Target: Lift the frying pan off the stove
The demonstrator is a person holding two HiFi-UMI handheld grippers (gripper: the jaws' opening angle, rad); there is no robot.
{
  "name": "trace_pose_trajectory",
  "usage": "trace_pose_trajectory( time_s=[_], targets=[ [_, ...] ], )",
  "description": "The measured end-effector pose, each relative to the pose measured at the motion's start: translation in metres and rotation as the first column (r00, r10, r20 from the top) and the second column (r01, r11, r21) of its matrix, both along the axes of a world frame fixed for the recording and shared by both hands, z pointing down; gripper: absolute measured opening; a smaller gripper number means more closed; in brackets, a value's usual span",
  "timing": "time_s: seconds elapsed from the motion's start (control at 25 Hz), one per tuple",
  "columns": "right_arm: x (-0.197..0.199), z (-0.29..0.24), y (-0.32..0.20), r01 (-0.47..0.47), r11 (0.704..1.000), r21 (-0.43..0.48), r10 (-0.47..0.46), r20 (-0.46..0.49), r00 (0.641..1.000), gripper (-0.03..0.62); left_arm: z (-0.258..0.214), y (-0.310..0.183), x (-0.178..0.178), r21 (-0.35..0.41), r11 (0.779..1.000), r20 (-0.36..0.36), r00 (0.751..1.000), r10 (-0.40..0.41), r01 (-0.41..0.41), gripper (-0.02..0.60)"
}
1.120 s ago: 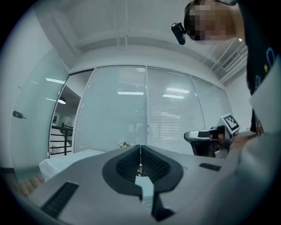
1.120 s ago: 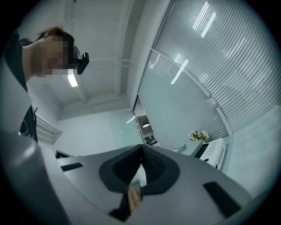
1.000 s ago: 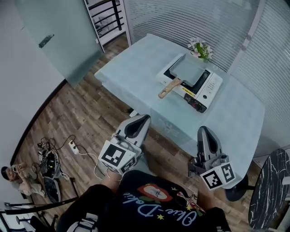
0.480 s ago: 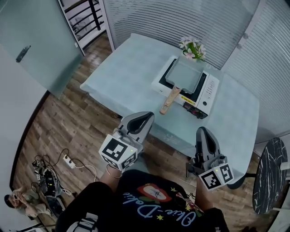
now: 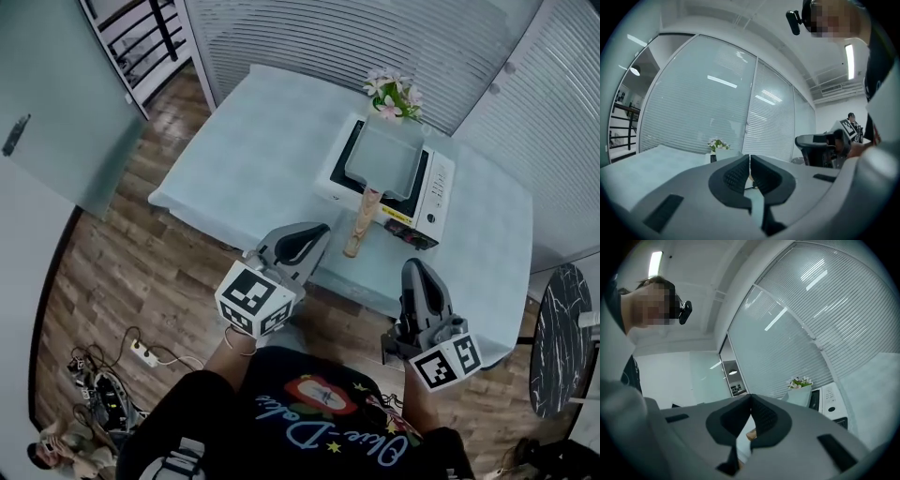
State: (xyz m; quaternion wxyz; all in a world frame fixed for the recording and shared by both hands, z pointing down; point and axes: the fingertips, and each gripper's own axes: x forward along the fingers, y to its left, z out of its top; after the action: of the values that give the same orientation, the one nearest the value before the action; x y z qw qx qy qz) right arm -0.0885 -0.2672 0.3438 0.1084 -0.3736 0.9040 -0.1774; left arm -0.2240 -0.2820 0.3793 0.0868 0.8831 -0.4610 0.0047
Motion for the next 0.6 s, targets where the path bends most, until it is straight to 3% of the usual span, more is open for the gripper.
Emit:
trace_pose_trajectory(
  time_s=[0.4, 0.6],
  targets=[
    [-0.026, 0.013, -0.018, -0.097, 0.995, -0.033, 0.097, -0.024, 0.995, 0.0, 0.028, -0.042, -0.007, -0.102, 0.977, -0.115, 0.978, 0.176, -0.188, 0.008],
    [-0.033, 0.021, -0.021, -0.134, 0.989, -0.056, 0.133, -0.013, 0.991, 0.0, 0.038, -0.056, -0.007, -0.156, 0.944, -0.279, 0.93, 0.24, -0.29, 0.008]
  ],
)
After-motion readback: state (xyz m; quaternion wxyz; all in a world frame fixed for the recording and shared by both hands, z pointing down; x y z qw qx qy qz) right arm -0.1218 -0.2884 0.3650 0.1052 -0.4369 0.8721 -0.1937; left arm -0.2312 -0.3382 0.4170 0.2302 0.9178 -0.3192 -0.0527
